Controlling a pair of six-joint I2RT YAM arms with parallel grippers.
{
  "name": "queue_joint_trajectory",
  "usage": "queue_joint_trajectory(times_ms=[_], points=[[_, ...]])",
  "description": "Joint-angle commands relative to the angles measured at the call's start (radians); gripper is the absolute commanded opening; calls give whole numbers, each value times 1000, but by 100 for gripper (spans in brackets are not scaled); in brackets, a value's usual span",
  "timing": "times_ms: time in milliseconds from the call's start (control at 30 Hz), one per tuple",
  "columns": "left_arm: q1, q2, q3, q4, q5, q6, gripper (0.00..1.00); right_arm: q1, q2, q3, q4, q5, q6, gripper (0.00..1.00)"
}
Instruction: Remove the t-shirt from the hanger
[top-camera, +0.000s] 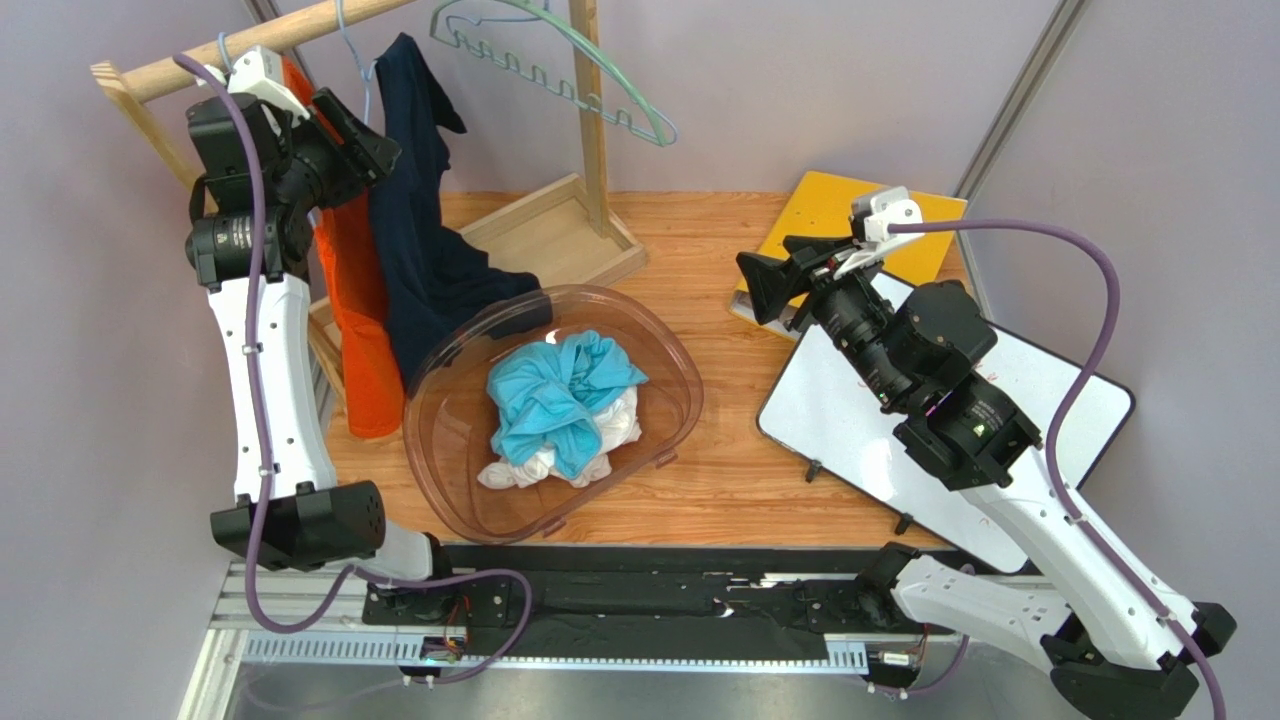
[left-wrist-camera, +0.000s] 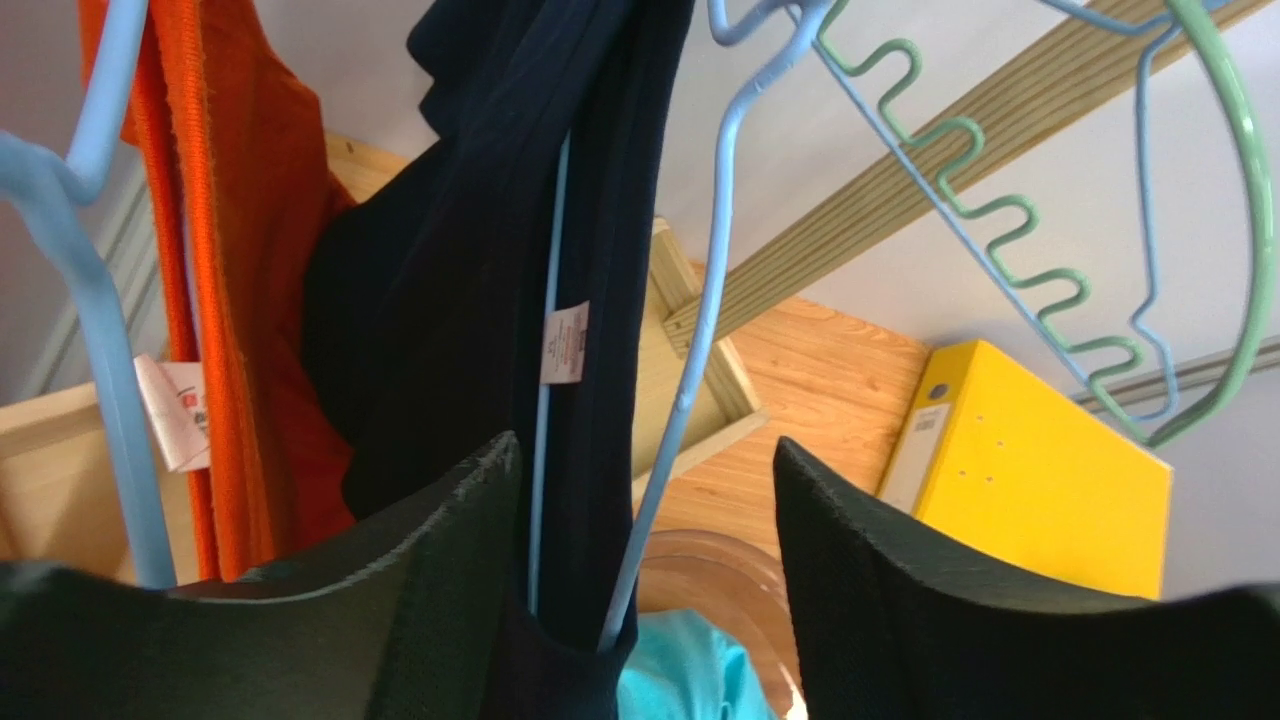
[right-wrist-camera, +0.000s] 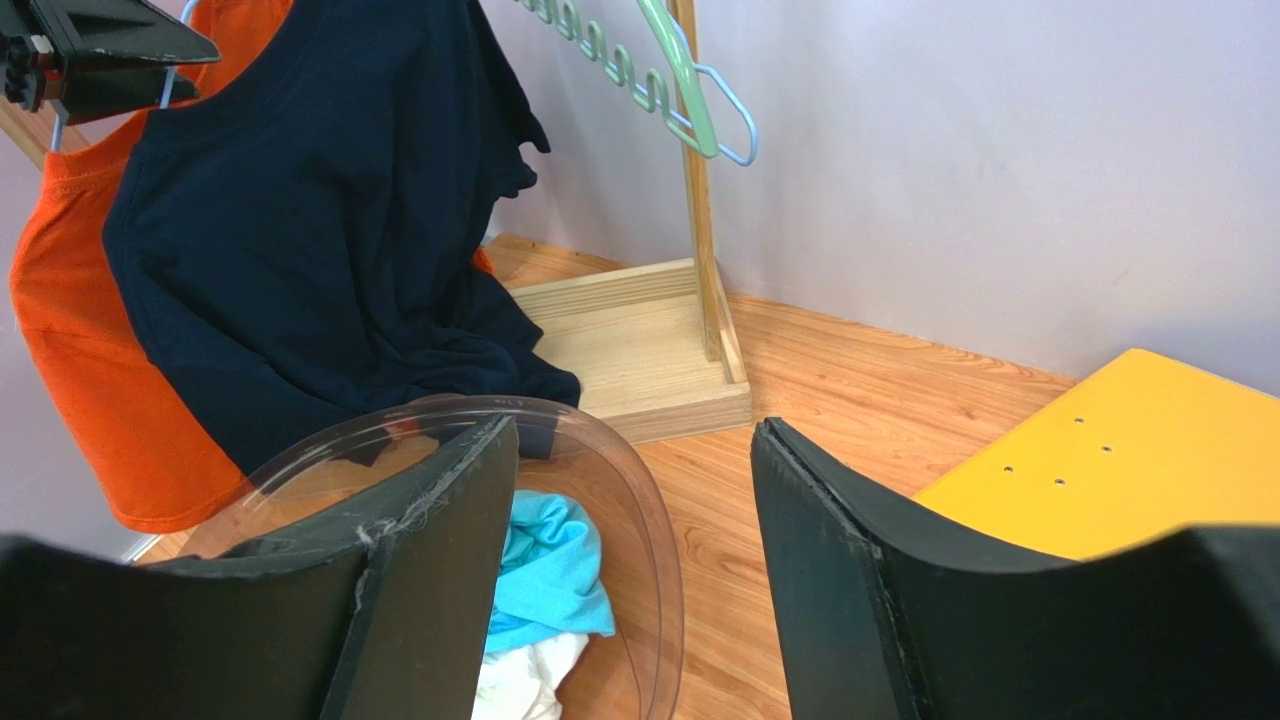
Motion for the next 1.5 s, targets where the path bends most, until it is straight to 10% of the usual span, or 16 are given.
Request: queue_joint_trajectory(times_ms=[0, 533, 1100, 1467], points=[[19, -12, 17, 111, 102, -36, 63, 4, 2, 8, 39, 2, -7, 63], [21, 26, -28, 229, 156, -85, 0, 4, 7, 8, 39, 1, -7, 63], [21, -144, 69, 223, 203, -125, 0, 4, 27, 14, 35, -14, -1, 64], [21, -446, -403, 275, 398, -172, 0, 4, 74, 34, 22, -40, 13, 64]])
